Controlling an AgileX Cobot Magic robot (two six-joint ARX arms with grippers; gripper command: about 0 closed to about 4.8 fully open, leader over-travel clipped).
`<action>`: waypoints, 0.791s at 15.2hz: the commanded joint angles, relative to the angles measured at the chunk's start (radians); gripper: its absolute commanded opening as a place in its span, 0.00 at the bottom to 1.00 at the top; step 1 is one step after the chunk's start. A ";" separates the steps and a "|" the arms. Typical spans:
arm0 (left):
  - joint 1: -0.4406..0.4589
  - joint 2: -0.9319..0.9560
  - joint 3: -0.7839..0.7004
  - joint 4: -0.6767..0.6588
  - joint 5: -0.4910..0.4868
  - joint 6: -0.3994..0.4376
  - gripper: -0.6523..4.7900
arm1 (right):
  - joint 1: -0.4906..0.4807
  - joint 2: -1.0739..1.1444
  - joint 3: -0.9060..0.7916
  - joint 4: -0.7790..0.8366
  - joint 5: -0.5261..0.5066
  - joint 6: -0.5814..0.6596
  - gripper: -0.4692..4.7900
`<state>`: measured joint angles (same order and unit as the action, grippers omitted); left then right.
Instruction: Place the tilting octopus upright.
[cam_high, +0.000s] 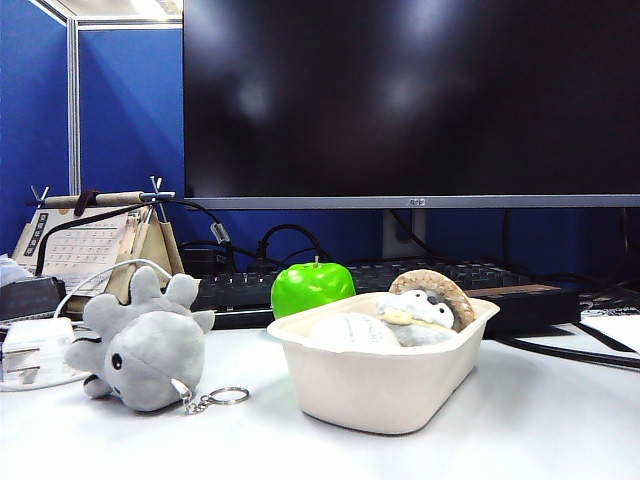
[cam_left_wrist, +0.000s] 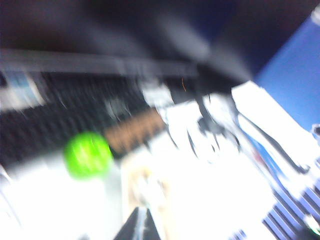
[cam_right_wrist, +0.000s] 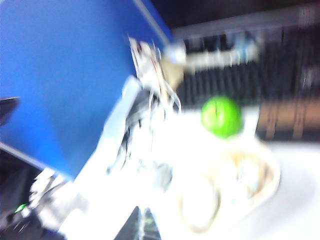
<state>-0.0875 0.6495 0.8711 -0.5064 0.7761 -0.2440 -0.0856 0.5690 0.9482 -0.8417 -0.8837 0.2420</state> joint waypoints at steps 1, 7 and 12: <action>-0.064 0.099 0.006 -0.102 0.005 0.002 0.14 | 0.069 0.026 0.002 -0.062 -0.004 -0.042 0.08; -0.309 0.294 0.006 -0.193 -0.358 0.010 0.14 | 0.583 0.176 0.001 -0.082 0.433 -0.040 0.08; -0.378 0.303 0.003 -0.252 -0.560 0.117 0.15 | 0.903 0.434 0.001 0.090 0.688 -0.041 0.08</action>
<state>-0.4602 0.9516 0.8711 -0.7456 0.2253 -0.1364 0.7979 0.9733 0.9466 -0.8112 -0.2146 0.2039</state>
